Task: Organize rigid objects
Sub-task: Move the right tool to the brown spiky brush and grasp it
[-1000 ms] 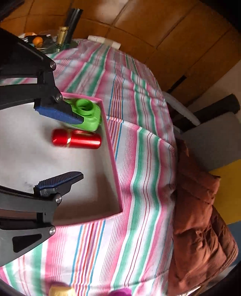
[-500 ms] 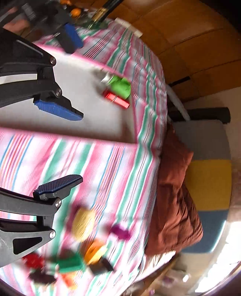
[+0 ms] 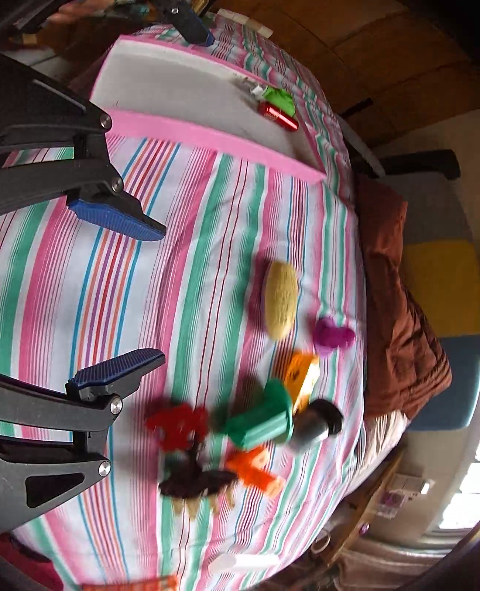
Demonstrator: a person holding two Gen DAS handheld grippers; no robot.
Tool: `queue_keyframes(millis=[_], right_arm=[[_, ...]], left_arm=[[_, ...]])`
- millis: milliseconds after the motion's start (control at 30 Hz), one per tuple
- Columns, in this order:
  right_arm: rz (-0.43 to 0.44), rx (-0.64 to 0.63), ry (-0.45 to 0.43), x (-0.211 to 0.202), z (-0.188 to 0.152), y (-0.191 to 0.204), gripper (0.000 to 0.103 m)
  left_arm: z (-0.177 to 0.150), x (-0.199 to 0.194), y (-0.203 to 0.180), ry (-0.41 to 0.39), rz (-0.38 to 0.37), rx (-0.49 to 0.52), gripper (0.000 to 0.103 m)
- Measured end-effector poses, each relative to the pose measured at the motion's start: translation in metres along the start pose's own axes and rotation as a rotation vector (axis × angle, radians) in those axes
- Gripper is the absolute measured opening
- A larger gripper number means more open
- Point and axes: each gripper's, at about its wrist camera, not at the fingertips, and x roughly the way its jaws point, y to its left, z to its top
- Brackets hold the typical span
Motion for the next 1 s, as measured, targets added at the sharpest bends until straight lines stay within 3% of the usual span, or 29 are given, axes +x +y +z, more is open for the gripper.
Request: queue_keyframes(millis=[167,300,367,467,533,600,767,933,1000], right_arm=[[-0.13,0.034,-0.069,-0.017,0.002,-0.046,0.062],[-0.29,0.004,-0.128,-0.025,0.013,-0.066,0.062],[-0.364,-0.04,-0.103,-0.017,0.019,-0.071,0.062],[-0.405,-0.061,-0.036,0.001,0.025,-0.08,0.06],[-0.38,-0.024,-0.007,0.009,0.027,-0.091,0.056],[-0.338,0.042,0.021,0.014,0.027,-0.104,0.04],[-0.157,0.282,0.012,0.006,0.023,-0.149,0.037],[0.149,0.674,0.002,0.005,0.001,-0.222,0.037],[0.191,0.759,-0.018,0.002,-0.01,-0.24,0.046]], left_arm=[[-0.005,0.0,-0.02,0.009,-0.026,0.025,0.055],[-0.006,-0.002,-0.035,0.004,-0.042,0.048,0.055],[-0.006,-0.003,-0.041,0.004,-0.051,0.055,0.055],[-0.007,-0.001,-0.051,0.014,-0.058,0.071,0.055],[-0.009,0.0,-0.057,0.023,-0.057,0.089,0.055],[-0.01,0.001,-0.062,0.032,-0.05,0.105,0.055],[-0.009,0.002,-0.068,0.037,-0.058,0.113,0.055],[-0.007,0.005,-0.078,0.043,-0.072,0.12,0.055],[-0.008,0.007,-0.083,0.047,-0.072,0.132,0.055]])
